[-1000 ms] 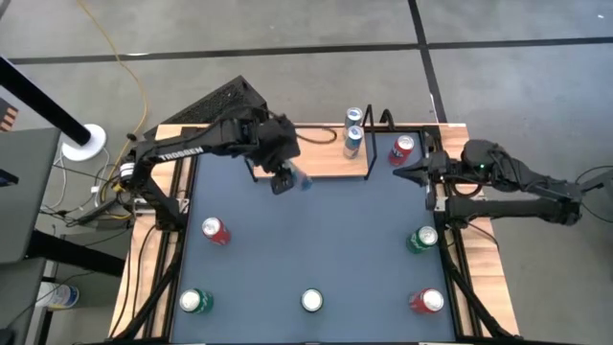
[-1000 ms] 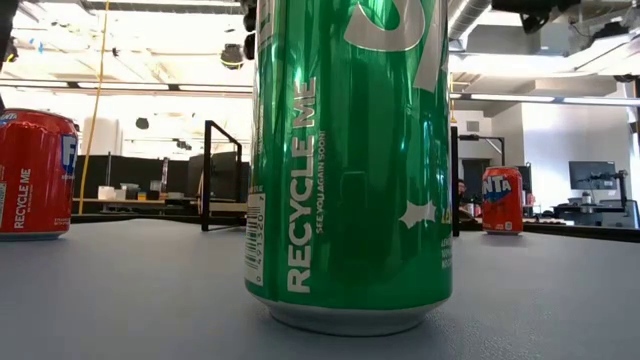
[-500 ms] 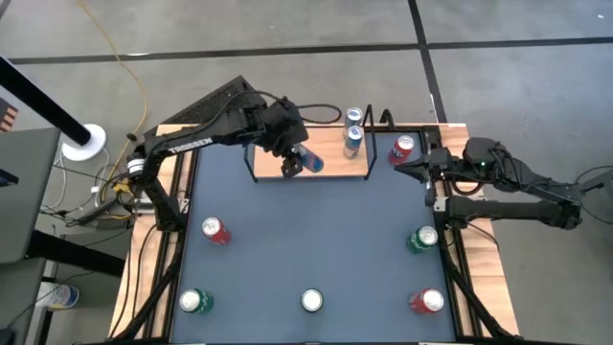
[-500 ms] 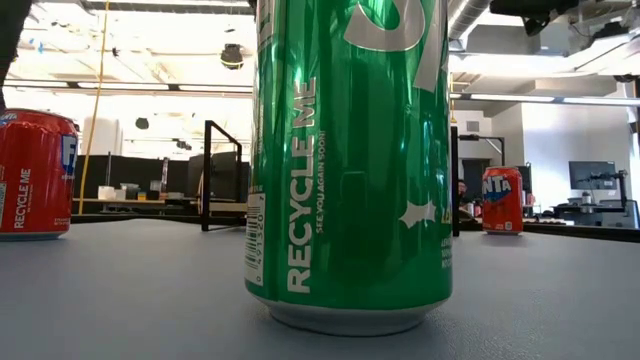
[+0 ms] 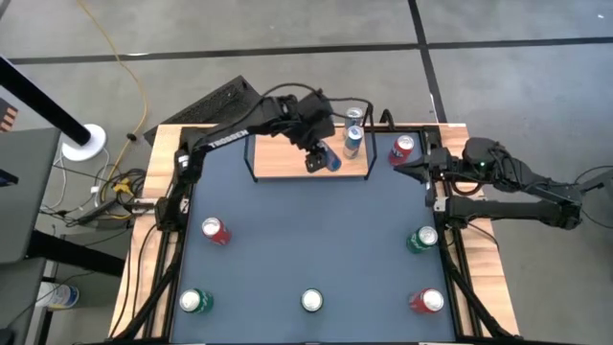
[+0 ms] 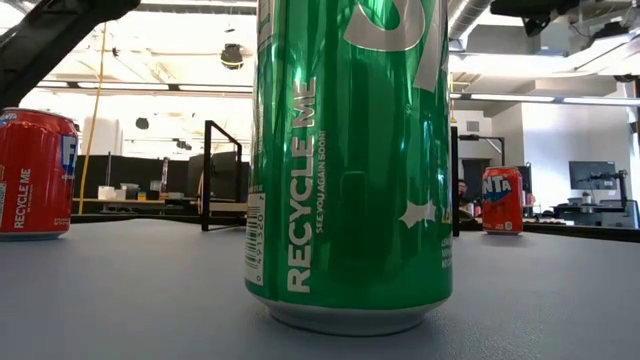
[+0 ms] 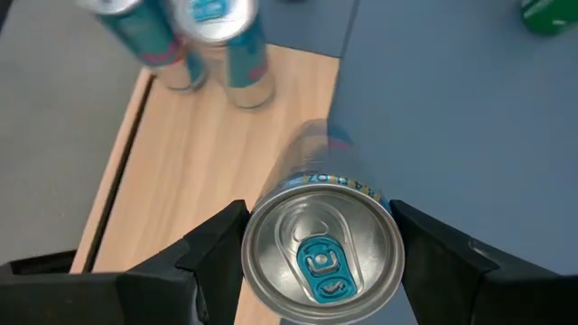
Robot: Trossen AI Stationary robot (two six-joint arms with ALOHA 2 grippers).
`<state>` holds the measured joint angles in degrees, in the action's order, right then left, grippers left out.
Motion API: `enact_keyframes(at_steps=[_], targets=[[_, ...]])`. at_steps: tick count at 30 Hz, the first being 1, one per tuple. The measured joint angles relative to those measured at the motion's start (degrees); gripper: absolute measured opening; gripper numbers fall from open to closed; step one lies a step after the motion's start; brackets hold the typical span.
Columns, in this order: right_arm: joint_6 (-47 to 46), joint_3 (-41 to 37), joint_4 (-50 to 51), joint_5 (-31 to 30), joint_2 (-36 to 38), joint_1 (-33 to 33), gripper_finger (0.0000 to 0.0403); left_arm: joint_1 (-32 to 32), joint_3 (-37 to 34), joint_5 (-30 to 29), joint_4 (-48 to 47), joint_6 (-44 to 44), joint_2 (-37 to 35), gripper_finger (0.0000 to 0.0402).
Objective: Place canned beverage on shelf
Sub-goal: Put the blue soda can on the shelf aligned with the other blue soda can
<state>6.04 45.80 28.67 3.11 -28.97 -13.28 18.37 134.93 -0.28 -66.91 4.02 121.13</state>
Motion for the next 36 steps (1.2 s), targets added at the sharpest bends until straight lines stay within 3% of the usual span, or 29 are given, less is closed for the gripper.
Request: enact_keyframes(at_steps=[3, 36], targets=[[-0.01, 0.0, 0.64, -0.01, 0.0, 0.0, 0.0, -0.33, -3.55, 0.37, 2.77, 1.3, -0.86, 0.0224], [0.4, 0.0, 0.9, 0.01, -3.61, 0.0, 0.0, 5.8, -3.58, -3.11, -9.38, 3.27, 4.12, 0.0224]])
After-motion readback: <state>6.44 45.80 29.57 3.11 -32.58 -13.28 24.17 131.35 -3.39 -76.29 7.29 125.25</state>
